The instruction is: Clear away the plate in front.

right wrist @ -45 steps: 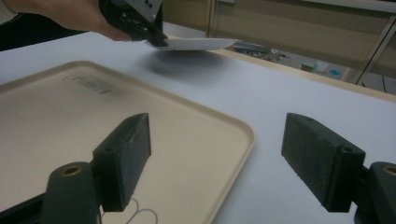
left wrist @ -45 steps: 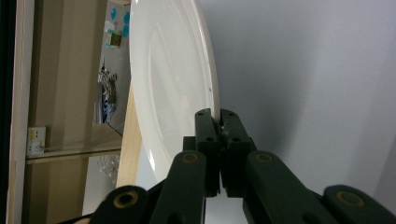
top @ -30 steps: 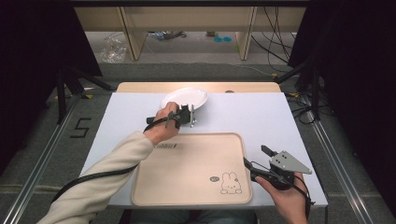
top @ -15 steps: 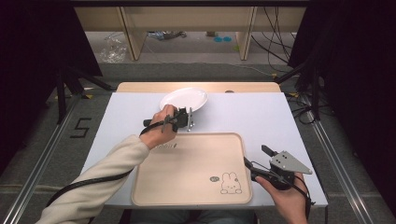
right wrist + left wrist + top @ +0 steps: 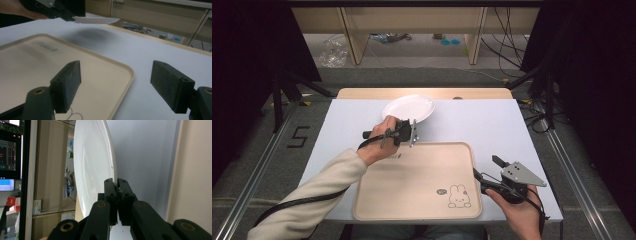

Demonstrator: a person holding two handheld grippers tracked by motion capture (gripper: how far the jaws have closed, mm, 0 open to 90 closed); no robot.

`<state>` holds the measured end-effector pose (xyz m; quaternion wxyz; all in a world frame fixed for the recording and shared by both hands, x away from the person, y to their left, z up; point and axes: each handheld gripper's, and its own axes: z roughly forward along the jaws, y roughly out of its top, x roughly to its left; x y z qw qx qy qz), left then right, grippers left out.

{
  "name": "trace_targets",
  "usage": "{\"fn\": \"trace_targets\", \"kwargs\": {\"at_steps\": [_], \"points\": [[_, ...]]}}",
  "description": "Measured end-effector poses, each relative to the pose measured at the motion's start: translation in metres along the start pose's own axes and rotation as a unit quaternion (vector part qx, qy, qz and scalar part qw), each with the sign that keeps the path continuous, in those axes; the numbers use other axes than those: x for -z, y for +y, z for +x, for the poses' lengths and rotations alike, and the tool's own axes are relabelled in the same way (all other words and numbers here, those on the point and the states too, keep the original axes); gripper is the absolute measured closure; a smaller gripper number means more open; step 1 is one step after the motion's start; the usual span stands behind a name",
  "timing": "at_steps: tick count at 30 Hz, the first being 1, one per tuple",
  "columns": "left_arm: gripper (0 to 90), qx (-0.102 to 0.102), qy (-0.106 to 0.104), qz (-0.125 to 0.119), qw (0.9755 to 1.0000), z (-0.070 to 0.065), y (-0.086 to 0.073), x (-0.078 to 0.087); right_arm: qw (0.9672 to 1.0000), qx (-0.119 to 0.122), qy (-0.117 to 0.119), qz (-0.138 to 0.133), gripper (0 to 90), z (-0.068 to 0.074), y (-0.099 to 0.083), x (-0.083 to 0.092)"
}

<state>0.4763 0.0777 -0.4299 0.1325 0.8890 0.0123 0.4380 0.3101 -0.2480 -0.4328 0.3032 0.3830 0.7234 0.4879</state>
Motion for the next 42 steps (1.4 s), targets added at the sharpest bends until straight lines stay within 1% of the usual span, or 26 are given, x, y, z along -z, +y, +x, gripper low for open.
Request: {"fn": "trace_targets", "kwargs": {"at_steps": [4,8,9,10,13,16,19,23,25,26,32,36,37,38,39,42], "points": [[87.2,-0.002,0.002,-0.005,1.0,-0.001,-0.001,0.007,1.0,0.0,0.001,0.002,25.5,0.001,0.0,0.0],[87.2,-0.003,0.003,-0.006,1.0,-0.003,-0.001,0.011,1.0,0.0,0.0,0.002,25.5,0.0,0.0,0.0],[87.2,-0.004,0.002,-0.007,1.0,-0.003,-0.001,0.012,1.0,-0.001,-0.001,-0.003,25.5,0.0,0.0,0.0],[87.2,-0.002,0.003,-0.01,0.9999,-0.004,-0.001,0.014,1.0,0.0,0.0,0.0,25.5,0.0,0.0,0.0],[87.1,-0.003,0.003,-0.011,0.9999,-0.005,-0.001,0.016,1.0,0.001,-0.001,0.001,25.5,0.0,0.0,0.0],[87.1,-0.003,0.004,-0.014,0.9999,-0.006,-0.001,0.018,1.0,-0.002,-0.003,-0.003,25.5,0.0,0.0,0.0],[87.1,-0.006,0.006,-0.015,0.9999,-0.007,-0.002,0.021,1.0,0.0,-0.001,0.003,25.5,0.0,0.0,0.0],[87.1,-0.008,0.008,-0.016,0.9998,-0.007,-0.002,0.025,1.0,0.001,-0.003,0.002,25.6,0.0,0.0,0.0],[87.1,-0.012,0.012,-0.017,0.9997,-0.007,-0.003,0.027,1.0,0.0,-0.001,-0.001,25.5,0.0,0.0,0.0],[87.2,-0.013,0.013,-0.017,0.9997,-0.006,-0.003,0.028,1.0,0.0,-0.003,0.003,25.6,0.0,0.0,0.001],[87.1,-0.013,0.015,-0.02,0.9996,-0.007,-0.004,0.033,1.0,0.001,-0.004,-0.003,25.6,0.0,0.0,0.001],[87.1,-0.012,0.018,-0.022,0.9995,-0.009,-0.004,0.037,1.0,0.001,-0.004,-0.003,25.6,0.0,0.001,0.001],[87.0,-0.009,0.016,-0.024,0.9995,-0.009,-0.004,0.037,1.0,0.001,-0.005,-0.004,25.6,0.0,0.001,0.001],[87.1,-0.011,0.014,-0.024,0.9995,-0.009,-0.004,0.038,1.0,0.001,-0.005,-0.003,25.6,0.0,0.001,0.001],[87.1,-0.01,0.017,-0.025,0.9995,-0.009,-0.004,0.039,1.0,0.001,-0.005,-0.003,25.6,0.0,0.001,0.001],[87.0,-0.01,0.016,-0.027,0.9994,-0.009,-0.004,0.041,1.0,0.001,-0.005,-0.002,25.6,0.0,0.0,0.001]]}}
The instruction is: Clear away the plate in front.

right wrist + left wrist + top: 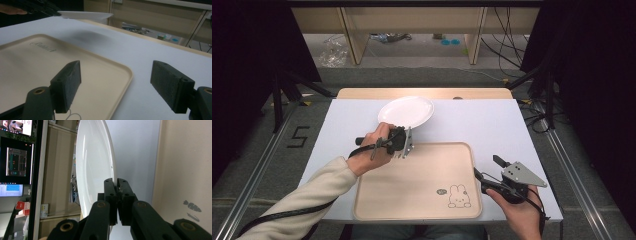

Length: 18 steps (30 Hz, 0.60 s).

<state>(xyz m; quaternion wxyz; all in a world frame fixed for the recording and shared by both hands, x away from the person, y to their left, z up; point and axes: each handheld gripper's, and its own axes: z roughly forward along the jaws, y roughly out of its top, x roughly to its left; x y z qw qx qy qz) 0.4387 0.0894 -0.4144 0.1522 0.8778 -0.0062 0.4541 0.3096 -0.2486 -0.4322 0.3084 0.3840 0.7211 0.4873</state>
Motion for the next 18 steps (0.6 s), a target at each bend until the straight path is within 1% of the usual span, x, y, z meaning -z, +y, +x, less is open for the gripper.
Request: {"fn": "trace_targets", "kwargs": {"at_steps": [4,6,7,8,9,12,13,14,18], "points": [[87.0,-0.003,0.001,0.0,1.0,0.0,0.001,0.004,1.0,0.002,0.0,0.0,25.6,0.0,0.0,0.0],[87.0,-0.003,0.002,-0.005,1.0,-0.001,0.001,0.006,1.0,-0.001,-0.001,0.001,25.6,0.0,0.0,0.0],[87.0,-0.007,0.004,-0.005,1.0,-0.001,0.001,0.007,1.0,-0.001,-0.001,0.001,25.6,0.0,0.0,0.0],[87.0,-0.005,0.001,-0.005,1.0,-0.001,0.001,0.008,1.0,-0.001,-0.001,0.001,25.6,0.0,0.0,0.0],[87.0,-0.008,0.005,-0.006,0.9999,-0.001,0.001,0.01,1.0,0.0,-0.003,-0.002,25.6,0.0,0.0,0.0],[87.0,-0.009,0.005,-0.008,0.9999,-0.001,0.001,0.013,1.0,0.0,-0.003,-0.002,25.6,0.0,0.0,0.0],[87.0,-0.007,0.007,-0.009,0.9999,-0.001,0.001,0.014,1.0,0.001,-0.002,0.001,25.6,0.0,0.0,0.001],[87.0,-0.01,0.009,-0.009,0.9999,-0.001,0.001,0.015,1.0,0.0,-0.002,0.001,25.6,0.0,0.0,0.001],[86.9,-0.01,0.009,-0.01,0.9999,0.0,0.001,0.018,1.0,-0.001,-0.004,-0.004,25.6,0.0,0.0,0.0]]}}
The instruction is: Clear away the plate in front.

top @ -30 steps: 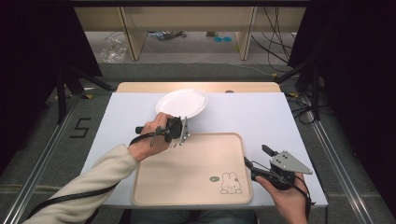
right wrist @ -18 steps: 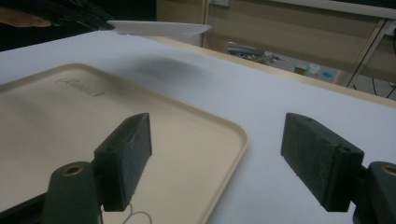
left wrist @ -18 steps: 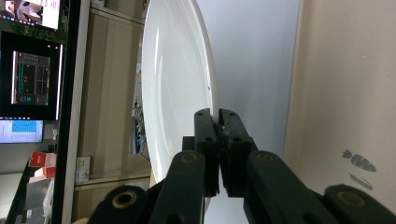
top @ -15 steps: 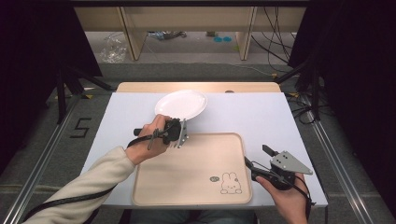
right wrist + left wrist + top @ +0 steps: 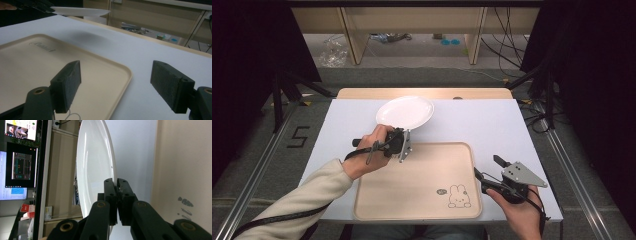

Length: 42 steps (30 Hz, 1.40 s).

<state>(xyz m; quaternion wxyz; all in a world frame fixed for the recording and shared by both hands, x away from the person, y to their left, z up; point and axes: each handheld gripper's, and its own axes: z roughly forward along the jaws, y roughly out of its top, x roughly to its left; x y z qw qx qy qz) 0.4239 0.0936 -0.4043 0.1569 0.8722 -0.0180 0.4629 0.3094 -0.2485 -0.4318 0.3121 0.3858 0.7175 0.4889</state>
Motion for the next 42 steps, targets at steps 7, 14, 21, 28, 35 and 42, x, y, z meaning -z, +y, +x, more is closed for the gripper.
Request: {"fn": "trace_targets", "kwargs": {"at_steps": [7,14,21,28,35,42], "points": [[86.9,-0.005,0.001,-0.006,1.0,-0.001,0.002,0.007,1.0,0.0,-0.003,0.0,25.5,0.0,0.0,0.002],[87.0,0.001,0.0,-0.007,1.0,-0.006,0.001,0.012,1.0,-0.001,0.004,-0.005,25.5,0.0,0.0,0.0],[87.0,-0.009,0.002,-0.007,0.9999,-0.008,0.001,0.017,1.0,-0.001,0.002,-0.004,25.5,0.0,0.0,0.0],[87.0,-0.007,0.004,-0.015,0.9998,-0.011,0.003,0.024,1.0,0.0,0.0,0.003,25.5,0.0,0.0,0.002],[86.8,-0.018,0.003,-0.017,0.9997,-0.014,0.006,0.025,1.0,0.002,-0.003,0.003,25.5,0.0,0.001,0.002],[86.9,-0.02,0.003,-0.02,0.9996,-0.017,0.009,0.033,1.0,0.002,-0.003,0.002,25.5,0.0,0.001,0.003]]}}
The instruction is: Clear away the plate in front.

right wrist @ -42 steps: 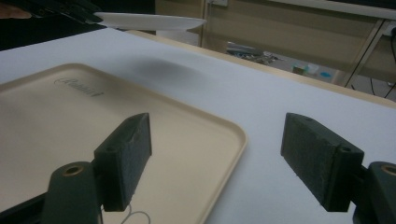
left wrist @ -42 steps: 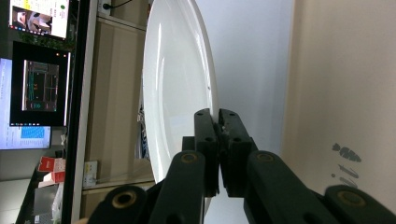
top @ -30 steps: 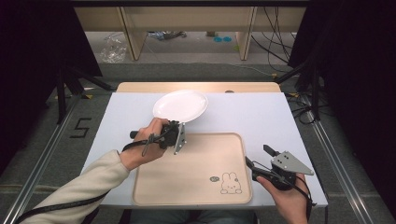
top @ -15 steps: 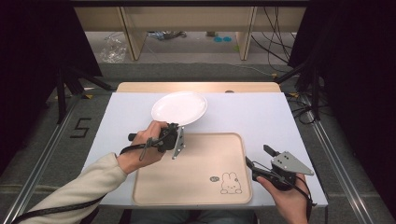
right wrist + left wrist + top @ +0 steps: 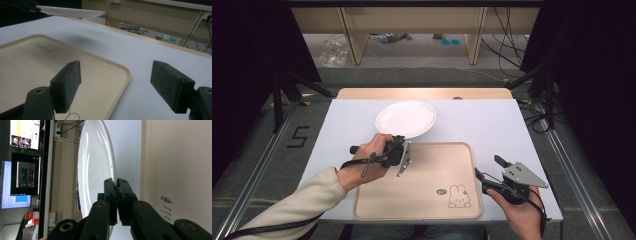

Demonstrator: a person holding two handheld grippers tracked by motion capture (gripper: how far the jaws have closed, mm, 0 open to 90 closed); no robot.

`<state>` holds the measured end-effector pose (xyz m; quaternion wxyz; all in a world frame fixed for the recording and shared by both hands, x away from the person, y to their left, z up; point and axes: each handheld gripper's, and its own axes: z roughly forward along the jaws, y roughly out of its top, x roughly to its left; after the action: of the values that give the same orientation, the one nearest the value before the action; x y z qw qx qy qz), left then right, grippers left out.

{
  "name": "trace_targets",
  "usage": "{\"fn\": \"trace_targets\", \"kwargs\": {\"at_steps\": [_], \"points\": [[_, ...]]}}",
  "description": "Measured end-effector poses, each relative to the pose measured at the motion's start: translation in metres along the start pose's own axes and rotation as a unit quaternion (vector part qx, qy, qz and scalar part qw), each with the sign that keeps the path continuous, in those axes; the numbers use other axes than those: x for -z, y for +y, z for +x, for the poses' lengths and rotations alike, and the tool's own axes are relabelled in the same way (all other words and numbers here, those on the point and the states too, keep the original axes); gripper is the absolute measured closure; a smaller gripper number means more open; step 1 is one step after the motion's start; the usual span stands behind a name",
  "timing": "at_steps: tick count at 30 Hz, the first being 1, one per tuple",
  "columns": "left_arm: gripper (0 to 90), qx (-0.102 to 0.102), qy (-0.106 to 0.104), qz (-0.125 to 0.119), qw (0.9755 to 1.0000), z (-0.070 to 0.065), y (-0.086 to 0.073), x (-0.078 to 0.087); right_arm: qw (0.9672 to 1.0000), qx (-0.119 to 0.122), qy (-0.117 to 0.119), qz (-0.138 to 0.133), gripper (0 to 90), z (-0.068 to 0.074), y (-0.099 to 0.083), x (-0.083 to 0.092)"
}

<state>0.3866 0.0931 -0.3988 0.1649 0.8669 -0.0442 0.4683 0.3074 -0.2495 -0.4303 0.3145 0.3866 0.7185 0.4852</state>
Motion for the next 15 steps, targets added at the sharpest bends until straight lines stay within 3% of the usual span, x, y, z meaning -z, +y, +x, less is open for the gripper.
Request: {"fn": "trace_targets", "kwargs": {"at_steps": [15], "points": [[86.8,-0.01,-0.003,-0.013,0.9999,-0.006,0.008,0.015,1.0,-0.003,0.001,-0.002,25.6,0.0,0.0,0.0]]}}
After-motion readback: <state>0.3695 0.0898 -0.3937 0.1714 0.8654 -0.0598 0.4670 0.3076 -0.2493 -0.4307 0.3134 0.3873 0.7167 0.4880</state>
